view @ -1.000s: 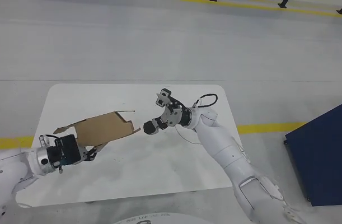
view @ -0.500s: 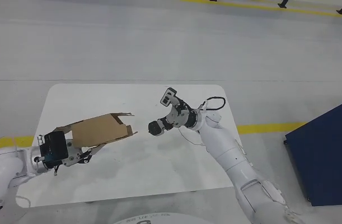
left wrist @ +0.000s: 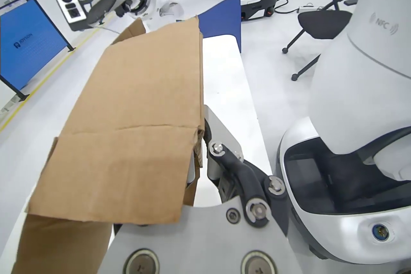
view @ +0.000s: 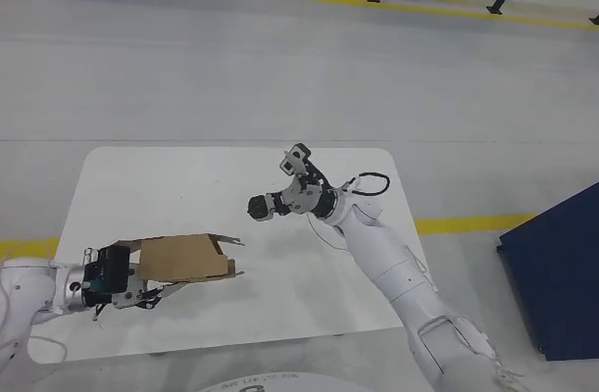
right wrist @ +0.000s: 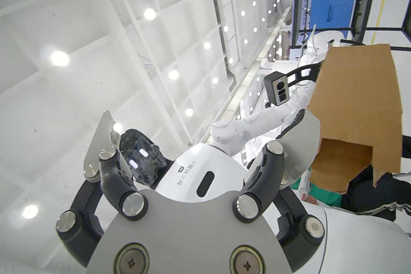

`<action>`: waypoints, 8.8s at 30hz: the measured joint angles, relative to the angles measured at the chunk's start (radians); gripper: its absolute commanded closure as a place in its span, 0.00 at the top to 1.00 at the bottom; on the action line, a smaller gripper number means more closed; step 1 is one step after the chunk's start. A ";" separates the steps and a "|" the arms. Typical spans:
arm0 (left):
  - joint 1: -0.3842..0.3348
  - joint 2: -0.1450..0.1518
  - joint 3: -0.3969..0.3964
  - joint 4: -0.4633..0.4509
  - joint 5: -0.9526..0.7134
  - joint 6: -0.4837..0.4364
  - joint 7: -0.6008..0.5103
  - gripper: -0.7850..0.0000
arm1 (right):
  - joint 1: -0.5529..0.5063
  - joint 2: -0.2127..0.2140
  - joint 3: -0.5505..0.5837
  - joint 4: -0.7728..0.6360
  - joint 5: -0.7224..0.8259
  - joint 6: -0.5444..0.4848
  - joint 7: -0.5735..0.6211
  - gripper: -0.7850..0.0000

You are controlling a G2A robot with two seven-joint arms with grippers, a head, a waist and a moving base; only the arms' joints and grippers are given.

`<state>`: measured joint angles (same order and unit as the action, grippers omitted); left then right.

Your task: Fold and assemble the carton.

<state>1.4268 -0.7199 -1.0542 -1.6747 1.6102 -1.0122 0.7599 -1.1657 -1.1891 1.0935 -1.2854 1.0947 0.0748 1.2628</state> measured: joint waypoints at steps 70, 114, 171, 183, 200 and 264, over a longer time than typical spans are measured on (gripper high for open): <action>-0.186 -0.021 0.177 0.056 -0.151 0.000 -0.083 0.00 | 0.066 -0.047 -0.093 0.092 0.057 0.133 0.265 1.00; -0.284 -0.012 0.306 0.102 -0.174 0.000 0.048 0.00 | 0.107 -0.080 -0.119 0.156 0.120 0.158 0.273 1.00; -0.278 -0.036 0.303 0.072 -0.227 0.000 -0.140 0.00 | 0.094 -0.057 -0.185 0.102 0.023 0.181 0.257 1.00; -0.307 -0.027 0.332 0.118 -0.215 0.000 -0.049 0.00 | 0.094 -0.053 -0.137 0.114 0.066 0.145 0.274 1.00; -0.309 -0.022 0.327 0.155 -0.261 0.004 0.020 0.00 | 0.030 -0.025 -0.042 0.036 0.118 0.132 0.236 1.00; -0.525 0.044 0.632 0.138 -0.619 0.000 0.048 0.00 | 0.050 -0.053 0.006 0.092 0.206 0.166 0.260 1.00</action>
<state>0.9018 -0.6761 -0.4218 -1.5363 0.9917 -1.0123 0.8081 -1.1158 -1.2425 1.0999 -1.1929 1.3002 0.2407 1.5228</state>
